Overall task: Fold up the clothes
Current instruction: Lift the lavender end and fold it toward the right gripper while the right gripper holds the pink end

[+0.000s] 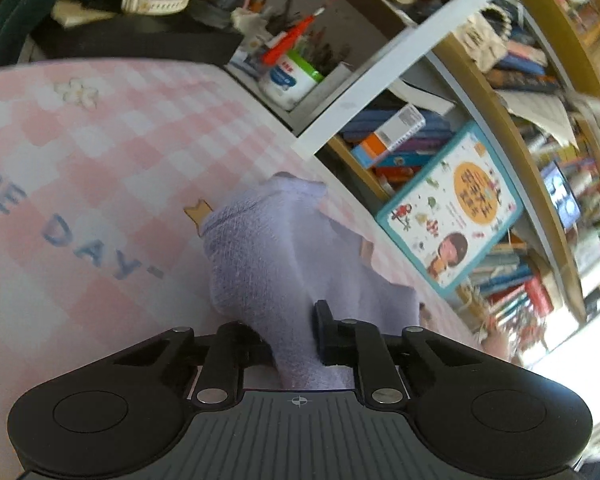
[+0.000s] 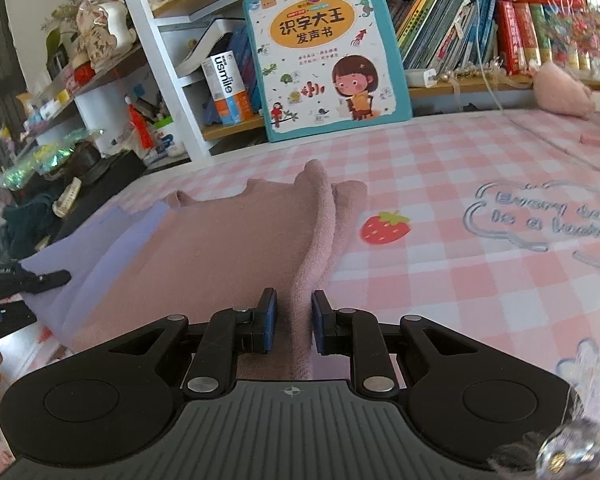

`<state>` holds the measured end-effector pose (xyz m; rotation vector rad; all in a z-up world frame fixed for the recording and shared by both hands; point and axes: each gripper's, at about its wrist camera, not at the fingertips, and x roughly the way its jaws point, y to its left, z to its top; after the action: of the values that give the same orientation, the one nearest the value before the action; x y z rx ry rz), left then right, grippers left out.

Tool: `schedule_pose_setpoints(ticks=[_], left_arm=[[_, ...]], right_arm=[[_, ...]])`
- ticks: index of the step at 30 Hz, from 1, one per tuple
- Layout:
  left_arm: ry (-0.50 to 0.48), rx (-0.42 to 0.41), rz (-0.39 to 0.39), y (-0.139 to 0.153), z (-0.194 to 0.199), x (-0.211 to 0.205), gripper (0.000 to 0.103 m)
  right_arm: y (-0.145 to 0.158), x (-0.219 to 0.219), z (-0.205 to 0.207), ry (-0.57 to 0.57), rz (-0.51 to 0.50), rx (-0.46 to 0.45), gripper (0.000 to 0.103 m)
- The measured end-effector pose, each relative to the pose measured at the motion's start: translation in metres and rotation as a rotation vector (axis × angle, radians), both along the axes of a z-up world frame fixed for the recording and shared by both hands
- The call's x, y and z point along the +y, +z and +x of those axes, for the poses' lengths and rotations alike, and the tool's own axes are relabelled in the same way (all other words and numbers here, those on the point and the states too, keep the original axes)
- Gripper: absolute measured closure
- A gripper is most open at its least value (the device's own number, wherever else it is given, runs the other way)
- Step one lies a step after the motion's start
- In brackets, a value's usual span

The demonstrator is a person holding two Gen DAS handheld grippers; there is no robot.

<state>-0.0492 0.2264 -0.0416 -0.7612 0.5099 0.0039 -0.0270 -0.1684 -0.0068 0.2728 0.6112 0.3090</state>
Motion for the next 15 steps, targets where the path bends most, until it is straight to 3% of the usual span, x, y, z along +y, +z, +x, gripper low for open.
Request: schedule_pose_setpoints(ticks=[5, 15], left_arm=[[0.019, -0.015, 0.014, 0.007, -0.034, 0.033, 0.087], [0.074, -0.019, -0.025, -0.006, -0.056, 0.051, 0.08]], right_arm=[[0.0, 0.026, -0.009, 0.097, 0.04, 0.011, 0.085], [0.005, 0.068, -0.014, 0.159, -0.095, -0.037, 0.085]])
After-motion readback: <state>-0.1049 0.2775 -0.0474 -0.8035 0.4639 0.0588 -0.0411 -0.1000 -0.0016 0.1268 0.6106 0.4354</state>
